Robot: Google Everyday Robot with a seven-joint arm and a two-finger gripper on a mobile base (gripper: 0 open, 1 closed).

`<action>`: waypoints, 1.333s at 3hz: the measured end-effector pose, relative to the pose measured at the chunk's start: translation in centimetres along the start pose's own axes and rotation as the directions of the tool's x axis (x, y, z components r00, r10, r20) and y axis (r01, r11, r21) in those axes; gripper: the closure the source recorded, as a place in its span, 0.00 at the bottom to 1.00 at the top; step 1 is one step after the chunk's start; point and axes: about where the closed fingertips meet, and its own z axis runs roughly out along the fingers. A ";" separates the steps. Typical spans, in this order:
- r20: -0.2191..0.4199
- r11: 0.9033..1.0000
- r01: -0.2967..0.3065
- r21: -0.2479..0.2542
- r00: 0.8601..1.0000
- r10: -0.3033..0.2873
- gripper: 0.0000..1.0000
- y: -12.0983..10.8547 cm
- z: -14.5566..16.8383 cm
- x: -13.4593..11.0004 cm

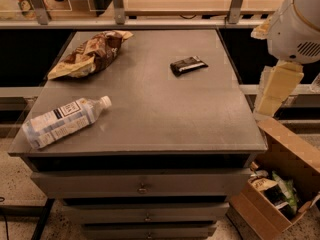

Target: Pick rxbar chocolate

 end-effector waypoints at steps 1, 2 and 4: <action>-0.044 0.996 0.083 0.043 0.996 -0.081 0.00 -3.8 1.9 -0.9; -0.113 0.981 0.182 0.063 0.978 -0.175 0.00 -7.9 4.0 -1.5; -0.173 0.917 0.398 0.001 0.904 -0.392 0.00 -15.3 7.9 -3.7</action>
Offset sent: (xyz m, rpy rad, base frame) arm 0.1498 0.0073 -0.0129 -0.3026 -0.1086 0.2002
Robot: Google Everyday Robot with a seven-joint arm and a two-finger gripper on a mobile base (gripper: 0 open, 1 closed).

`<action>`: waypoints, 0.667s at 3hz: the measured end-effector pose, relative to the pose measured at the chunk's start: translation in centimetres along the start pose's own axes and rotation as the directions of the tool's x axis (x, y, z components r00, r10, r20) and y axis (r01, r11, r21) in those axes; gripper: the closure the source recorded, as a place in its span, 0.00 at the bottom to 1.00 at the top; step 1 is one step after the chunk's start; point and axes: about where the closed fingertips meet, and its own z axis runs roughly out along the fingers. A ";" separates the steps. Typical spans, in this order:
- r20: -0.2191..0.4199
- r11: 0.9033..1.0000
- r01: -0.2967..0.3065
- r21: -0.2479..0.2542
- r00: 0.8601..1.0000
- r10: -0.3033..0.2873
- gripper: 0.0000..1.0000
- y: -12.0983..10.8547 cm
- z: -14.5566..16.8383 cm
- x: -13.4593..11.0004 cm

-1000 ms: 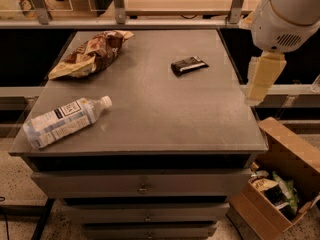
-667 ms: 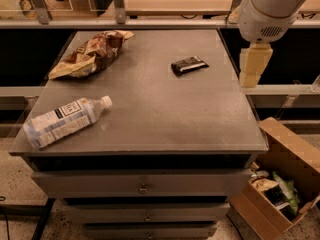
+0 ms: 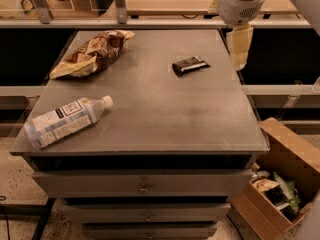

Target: Pick rxbar chocolate

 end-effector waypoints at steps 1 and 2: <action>0.004 0.991 0.133 -0.026 0.991 -0.132 0.00 -3.0 2.1 -0.9; 0.047 0.975 0.219 -0.043 0.975 -0.217 0.00 -4.8 4.0 -2.1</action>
Offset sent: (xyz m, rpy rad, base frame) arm 0.0787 0.0435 -0.0285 -0.0602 0.1329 0.3269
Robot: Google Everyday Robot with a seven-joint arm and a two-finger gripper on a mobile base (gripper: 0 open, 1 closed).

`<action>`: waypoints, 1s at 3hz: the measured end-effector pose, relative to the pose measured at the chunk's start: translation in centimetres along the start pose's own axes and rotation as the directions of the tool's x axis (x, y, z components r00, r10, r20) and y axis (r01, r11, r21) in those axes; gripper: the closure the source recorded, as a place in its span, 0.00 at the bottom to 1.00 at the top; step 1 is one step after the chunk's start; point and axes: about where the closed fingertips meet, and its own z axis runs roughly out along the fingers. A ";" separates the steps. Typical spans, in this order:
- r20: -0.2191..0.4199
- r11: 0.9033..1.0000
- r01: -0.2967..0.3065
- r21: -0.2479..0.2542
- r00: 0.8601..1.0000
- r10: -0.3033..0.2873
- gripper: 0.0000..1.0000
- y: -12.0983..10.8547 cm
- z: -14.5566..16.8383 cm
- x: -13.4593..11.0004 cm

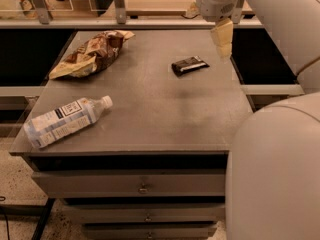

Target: Pick rxbar chocolate

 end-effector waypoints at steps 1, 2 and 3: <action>0.053 0.999 0.052 -0.005 0.997 -0.052 0.00 -1.1 1.7 -1.0; 0.096 0.997 0.082 -0.001 0.992 -0.082 0.00 -1.5 2.7 -1.7; 0.124 0.994 0.108 -0.010 0.987 -0.106 0.00 -1.5 3.9 -2.1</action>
Offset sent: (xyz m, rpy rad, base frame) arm 0.0118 0.0237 -0.0276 0.0733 0.1085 0.1534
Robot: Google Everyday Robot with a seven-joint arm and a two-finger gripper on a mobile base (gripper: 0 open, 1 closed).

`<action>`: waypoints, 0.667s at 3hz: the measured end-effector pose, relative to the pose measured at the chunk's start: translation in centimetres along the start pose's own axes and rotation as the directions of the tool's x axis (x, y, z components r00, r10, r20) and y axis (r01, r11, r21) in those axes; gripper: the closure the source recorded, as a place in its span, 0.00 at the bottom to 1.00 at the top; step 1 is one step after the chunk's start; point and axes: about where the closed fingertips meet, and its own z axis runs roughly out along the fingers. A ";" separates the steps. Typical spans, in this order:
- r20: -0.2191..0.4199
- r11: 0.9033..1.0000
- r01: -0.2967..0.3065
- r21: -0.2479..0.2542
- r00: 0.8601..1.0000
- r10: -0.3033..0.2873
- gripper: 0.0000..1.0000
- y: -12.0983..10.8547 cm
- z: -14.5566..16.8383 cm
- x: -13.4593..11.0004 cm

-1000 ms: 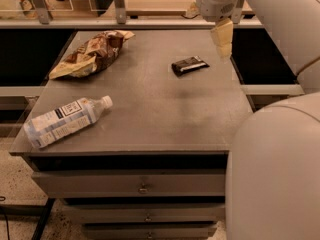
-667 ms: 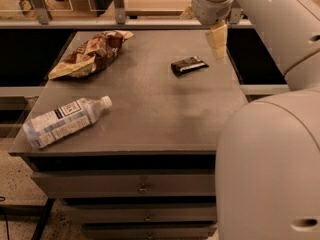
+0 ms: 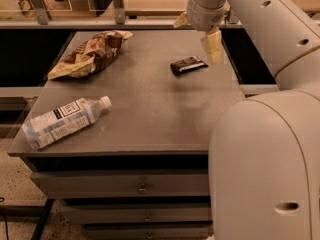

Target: Pick rxbar chocolate

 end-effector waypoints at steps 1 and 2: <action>0.018 1.000 0.019 -0.024 1.000 -0.019 0.00 0.1 1.4 -0.4; 0.041 0.999 0.021 -0.049 0.999 -0.019 0.00 0.4 2.9 -0.9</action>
Offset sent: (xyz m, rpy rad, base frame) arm -0.0160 0.0051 -0.0412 -0.0106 0.1472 0.0307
